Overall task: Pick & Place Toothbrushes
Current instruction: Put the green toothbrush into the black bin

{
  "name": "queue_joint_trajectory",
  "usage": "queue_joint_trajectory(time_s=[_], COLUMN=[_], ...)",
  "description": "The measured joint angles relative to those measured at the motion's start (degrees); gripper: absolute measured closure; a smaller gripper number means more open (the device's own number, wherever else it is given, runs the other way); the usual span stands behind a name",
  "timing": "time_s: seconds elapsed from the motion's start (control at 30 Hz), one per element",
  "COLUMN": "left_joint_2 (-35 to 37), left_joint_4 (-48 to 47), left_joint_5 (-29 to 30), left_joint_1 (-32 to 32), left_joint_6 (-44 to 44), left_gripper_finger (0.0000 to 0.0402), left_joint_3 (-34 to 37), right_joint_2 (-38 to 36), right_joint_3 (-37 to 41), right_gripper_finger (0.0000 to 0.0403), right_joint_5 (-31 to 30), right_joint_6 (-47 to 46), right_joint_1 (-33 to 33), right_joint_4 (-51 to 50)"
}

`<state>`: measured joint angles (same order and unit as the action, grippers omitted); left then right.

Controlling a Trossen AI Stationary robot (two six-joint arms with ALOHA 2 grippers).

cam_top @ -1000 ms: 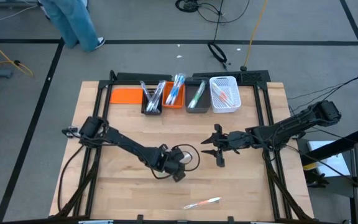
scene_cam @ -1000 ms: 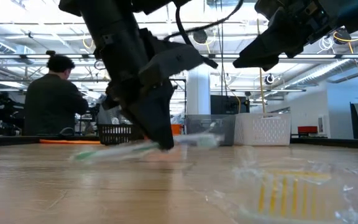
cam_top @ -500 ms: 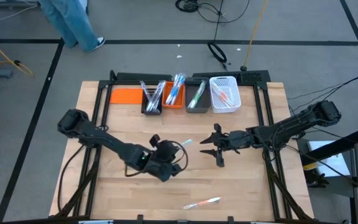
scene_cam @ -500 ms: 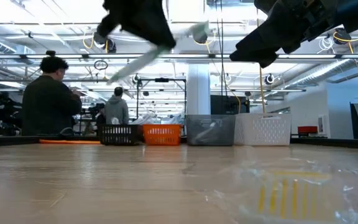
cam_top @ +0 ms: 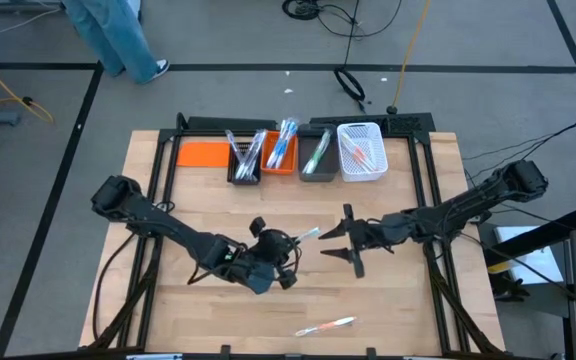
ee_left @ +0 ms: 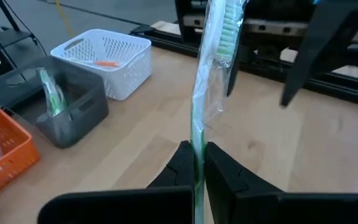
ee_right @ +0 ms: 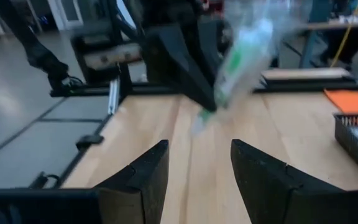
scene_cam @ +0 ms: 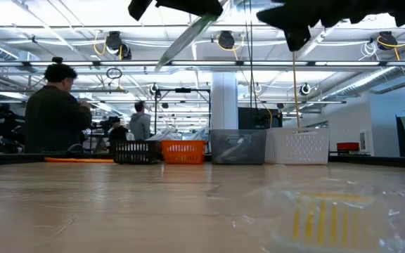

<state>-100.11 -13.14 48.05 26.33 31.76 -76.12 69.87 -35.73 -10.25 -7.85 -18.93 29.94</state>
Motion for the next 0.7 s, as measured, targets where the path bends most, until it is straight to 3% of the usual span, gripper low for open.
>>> queue_joint_trajectory(time_s=[0.3,0.53,0.7], left_joint_2=[-0.5,-1.01,-1.01], left_joint_4=[6.08,8.0,8.56], left_joint_5=[-0.15,-2.73,-3.3], left_joint_1=[0.39,-0.33,-0.52], left_joint_6=[-4.19,-5.73,-6.23], left_gripper_finger=[0.0395,0.0389,0.0396], left_joint_3=[0.0,-0.01,0.0], right_joint_2=[3.32,8.32,9.77], right_joint_3=[-0.07,0.0,0.0], right_gripper_finger=[0.0238,0.0238,0.0245], right_joint_5=[-1.75,2.6,-0.29], right_joint_6=[3.36,5.06,7.01], right_joint_1=[0.61,0.92,0.98], right_joint_4=[12.14,22.77,26.29])
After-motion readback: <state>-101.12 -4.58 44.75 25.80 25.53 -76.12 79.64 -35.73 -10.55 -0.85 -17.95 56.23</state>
